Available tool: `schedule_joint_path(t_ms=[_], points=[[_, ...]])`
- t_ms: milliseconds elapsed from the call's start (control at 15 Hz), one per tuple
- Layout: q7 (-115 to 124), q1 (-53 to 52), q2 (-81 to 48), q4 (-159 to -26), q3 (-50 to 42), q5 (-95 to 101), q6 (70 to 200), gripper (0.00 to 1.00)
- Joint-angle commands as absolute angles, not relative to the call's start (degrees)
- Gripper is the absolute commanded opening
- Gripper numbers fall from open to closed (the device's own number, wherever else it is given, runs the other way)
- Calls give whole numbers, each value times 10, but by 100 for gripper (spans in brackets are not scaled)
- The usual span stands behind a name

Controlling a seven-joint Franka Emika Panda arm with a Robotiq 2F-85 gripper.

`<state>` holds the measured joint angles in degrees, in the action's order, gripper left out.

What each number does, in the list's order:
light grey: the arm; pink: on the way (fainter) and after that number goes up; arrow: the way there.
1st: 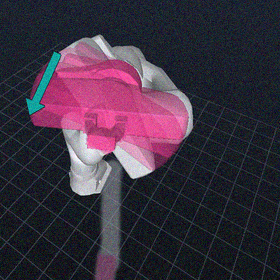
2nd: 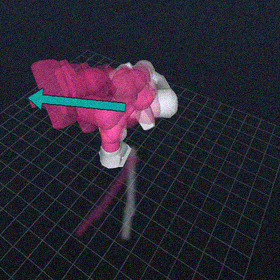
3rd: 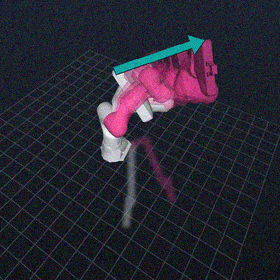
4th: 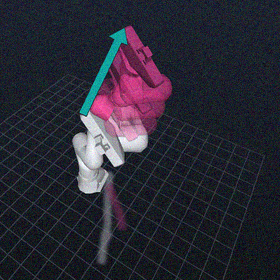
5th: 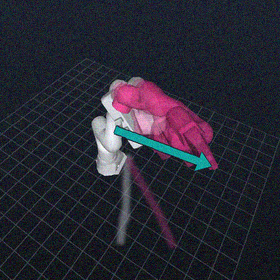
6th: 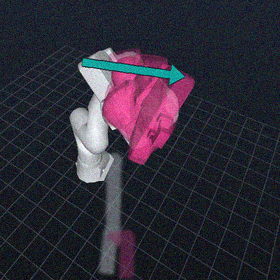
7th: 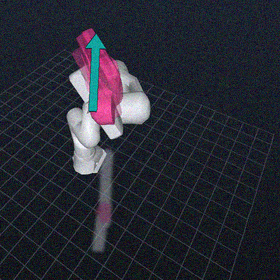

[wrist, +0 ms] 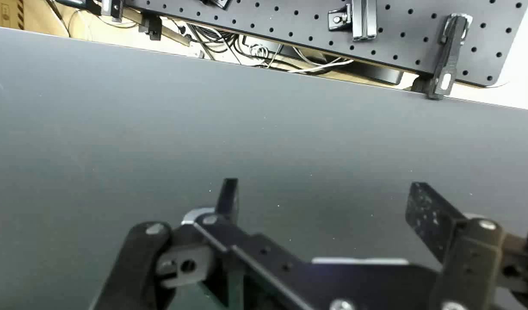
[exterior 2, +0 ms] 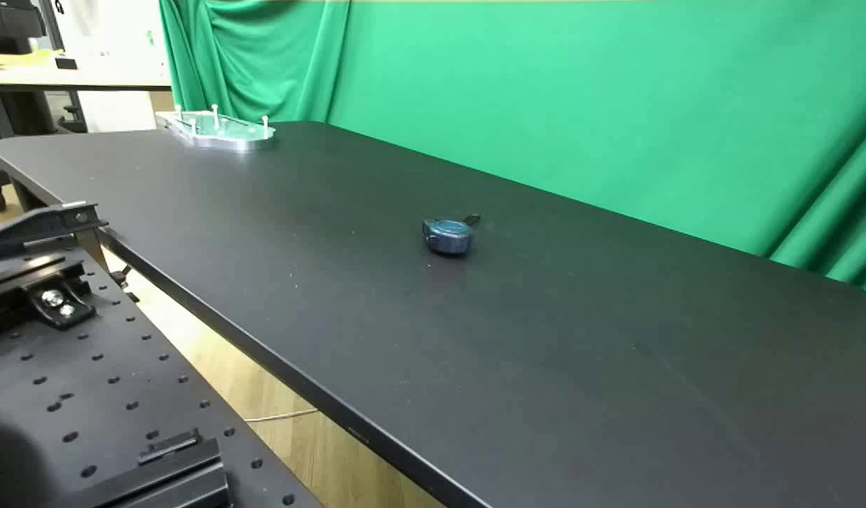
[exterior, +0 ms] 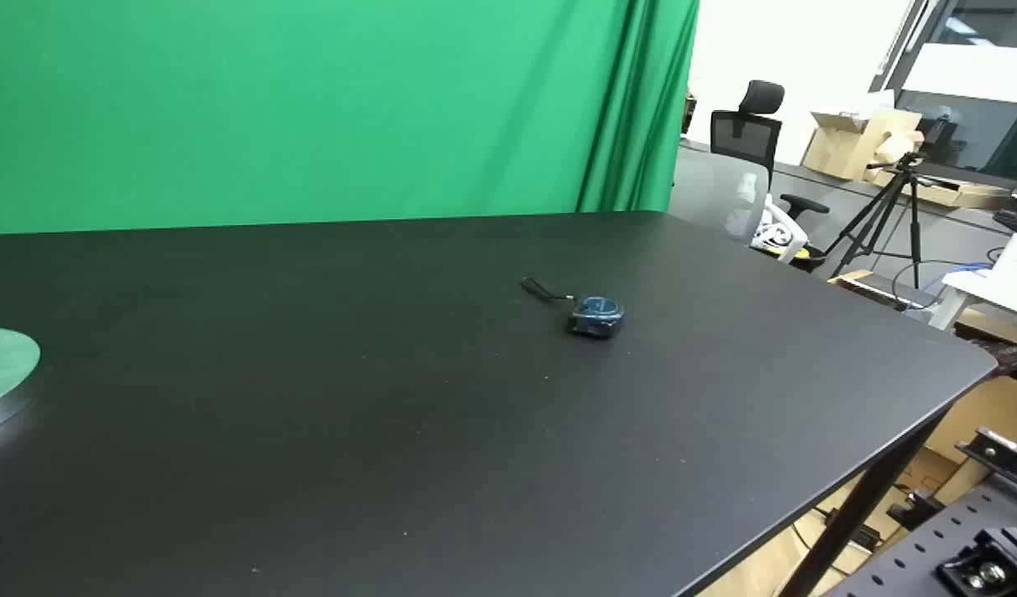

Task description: Move the tape measure backwards

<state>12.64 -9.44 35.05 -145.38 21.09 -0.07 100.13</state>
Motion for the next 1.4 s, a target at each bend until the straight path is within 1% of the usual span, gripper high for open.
schedule_joint_path(t_ms=[0, 933, 1333], points=[[134, -110, 347, -1452, 198, 7, 1001, 100], [135, -106, 350, -1456, 197, 17, 1010, 100], [90, -85, 347, -1475, 142, 64, 1078, 100]])
